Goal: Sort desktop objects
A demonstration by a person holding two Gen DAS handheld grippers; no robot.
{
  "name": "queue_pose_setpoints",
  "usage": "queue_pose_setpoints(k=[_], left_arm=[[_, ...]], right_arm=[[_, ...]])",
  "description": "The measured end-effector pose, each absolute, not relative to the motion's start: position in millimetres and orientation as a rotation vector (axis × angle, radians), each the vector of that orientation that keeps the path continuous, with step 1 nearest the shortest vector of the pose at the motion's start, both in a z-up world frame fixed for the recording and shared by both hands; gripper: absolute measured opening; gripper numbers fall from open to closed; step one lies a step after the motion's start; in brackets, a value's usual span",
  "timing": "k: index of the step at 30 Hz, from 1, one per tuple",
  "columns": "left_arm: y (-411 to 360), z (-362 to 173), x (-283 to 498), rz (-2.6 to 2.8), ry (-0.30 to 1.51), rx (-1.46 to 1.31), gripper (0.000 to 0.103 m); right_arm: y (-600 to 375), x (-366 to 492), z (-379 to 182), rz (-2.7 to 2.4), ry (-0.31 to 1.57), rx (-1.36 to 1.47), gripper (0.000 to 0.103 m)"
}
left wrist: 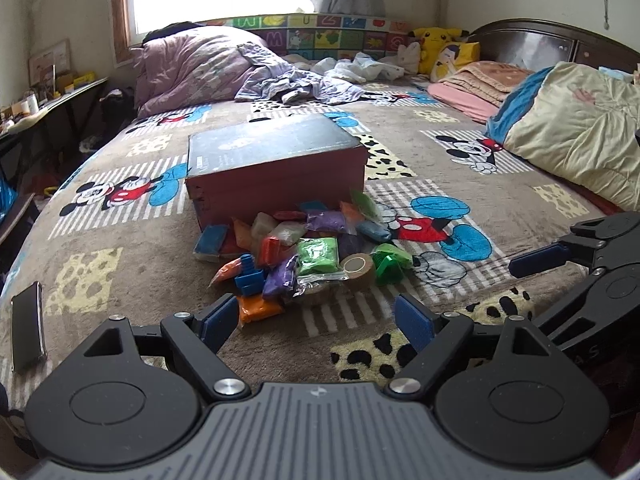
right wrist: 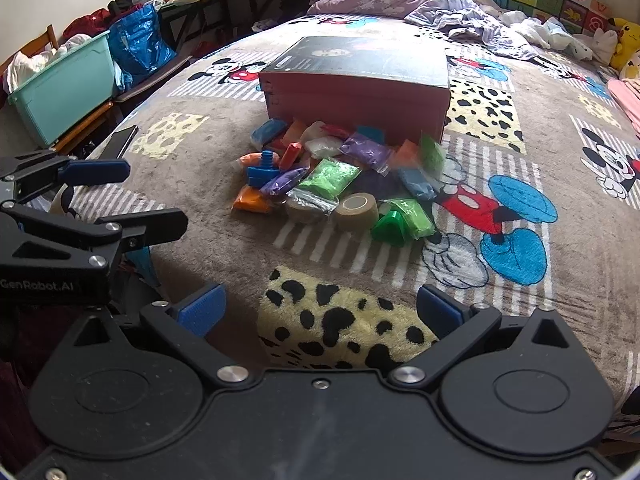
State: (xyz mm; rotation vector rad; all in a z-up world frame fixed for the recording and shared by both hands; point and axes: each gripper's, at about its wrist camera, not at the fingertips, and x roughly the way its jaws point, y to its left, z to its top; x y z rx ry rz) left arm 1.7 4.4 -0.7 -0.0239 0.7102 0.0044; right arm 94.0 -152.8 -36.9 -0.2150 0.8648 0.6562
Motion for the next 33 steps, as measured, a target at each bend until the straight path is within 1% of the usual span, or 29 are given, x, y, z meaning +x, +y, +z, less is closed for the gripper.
queue_pose_setpoints(k=[3, 6, 14, 24, 33], left_arm=[[7, 1, 6, 0.048, 0.714, 0.022, 0.085], [1, 2, 0, 0.041, 0.678, 0.038, 0.085], [-1, 3, 0, 0.011, 0.662, 0.013, 0.085], [9, 4, 0, -0.033, 0.711, -0.109, 0.085], [3, 4, -1, -0.041, 0.699, -0.079, 0.085]], right_arm=[[-154, 94, -36, 0.649, 0.854, -0.216, 0.102], [-154, 94, -35, 0.643, 0.843, -0.216, 0.102], [-154, 94, -33, 0.650, 0.830, -0.225, 0.102], [-153, 91, -28, 0.671, 0.808, -0.227, 0.102], [-150, 89, -28, 0.673, 0.798, -0.257, 0.102]])
